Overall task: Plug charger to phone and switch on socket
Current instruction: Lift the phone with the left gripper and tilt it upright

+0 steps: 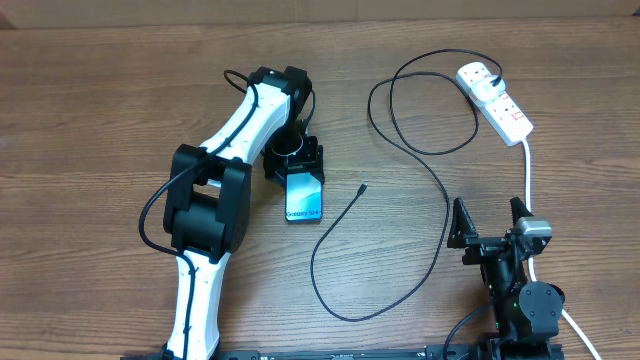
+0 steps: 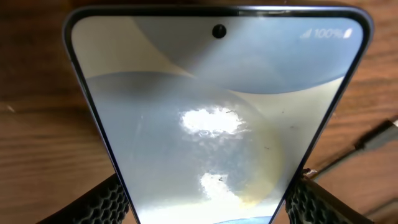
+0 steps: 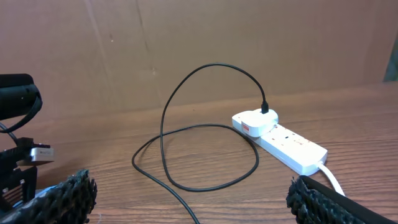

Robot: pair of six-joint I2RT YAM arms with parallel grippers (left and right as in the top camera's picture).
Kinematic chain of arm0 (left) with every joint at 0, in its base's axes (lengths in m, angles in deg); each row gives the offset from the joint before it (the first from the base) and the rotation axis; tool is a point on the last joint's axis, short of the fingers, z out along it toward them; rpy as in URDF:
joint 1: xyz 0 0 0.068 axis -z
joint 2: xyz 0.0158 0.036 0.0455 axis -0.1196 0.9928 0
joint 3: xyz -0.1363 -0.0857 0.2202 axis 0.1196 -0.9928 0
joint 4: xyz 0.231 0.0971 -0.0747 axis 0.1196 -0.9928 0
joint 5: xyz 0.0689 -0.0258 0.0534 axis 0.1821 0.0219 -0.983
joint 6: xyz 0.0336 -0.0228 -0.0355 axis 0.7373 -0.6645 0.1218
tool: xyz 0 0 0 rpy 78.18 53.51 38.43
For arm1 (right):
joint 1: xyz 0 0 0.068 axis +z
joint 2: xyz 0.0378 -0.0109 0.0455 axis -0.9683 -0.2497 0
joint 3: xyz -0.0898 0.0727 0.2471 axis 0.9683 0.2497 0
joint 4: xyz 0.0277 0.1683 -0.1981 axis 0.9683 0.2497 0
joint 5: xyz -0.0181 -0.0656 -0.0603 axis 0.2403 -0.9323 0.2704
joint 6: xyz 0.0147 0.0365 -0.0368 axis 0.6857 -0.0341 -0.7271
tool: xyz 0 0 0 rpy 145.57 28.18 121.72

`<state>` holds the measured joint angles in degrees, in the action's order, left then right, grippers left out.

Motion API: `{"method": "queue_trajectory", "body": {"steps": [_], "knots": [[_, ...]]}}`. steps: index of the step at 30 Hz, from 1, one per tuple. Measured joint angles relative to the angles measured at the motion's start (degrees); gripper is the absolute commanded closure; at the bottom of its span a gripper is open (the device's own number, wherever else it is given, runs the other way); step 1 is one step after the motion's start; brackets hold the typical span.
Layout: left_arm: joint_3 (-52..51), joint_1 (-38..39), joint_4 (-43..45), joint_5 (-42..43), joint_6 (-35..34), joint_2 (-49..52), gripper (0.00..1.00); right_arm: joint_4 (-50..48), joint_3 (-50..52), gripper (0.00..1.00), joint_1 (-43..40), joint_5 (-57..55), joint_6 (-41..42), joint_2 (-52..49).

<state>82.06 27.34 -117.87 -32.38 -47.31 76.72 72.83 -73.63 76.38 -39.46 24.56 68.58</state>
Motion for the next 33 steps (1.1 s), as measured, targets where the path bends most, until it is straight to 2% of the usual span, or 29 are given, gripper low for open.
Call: {"method": "queue_trajectory", "body": {"steps": [11, 33], "knots": [[2.4, -2.2, -3.0, 12.5, 1.5, 0.0, 0.33, 0.0, 0.0, 0.00, 0.0, 0.0, 0.0, 0.0], [2.4, -10.1, -3.4, 53.9, 3.7, 0.0, 0.32, 0.0, 0.0, 0.00, 0.0, 0.0, 0.0, 0.0]]}}
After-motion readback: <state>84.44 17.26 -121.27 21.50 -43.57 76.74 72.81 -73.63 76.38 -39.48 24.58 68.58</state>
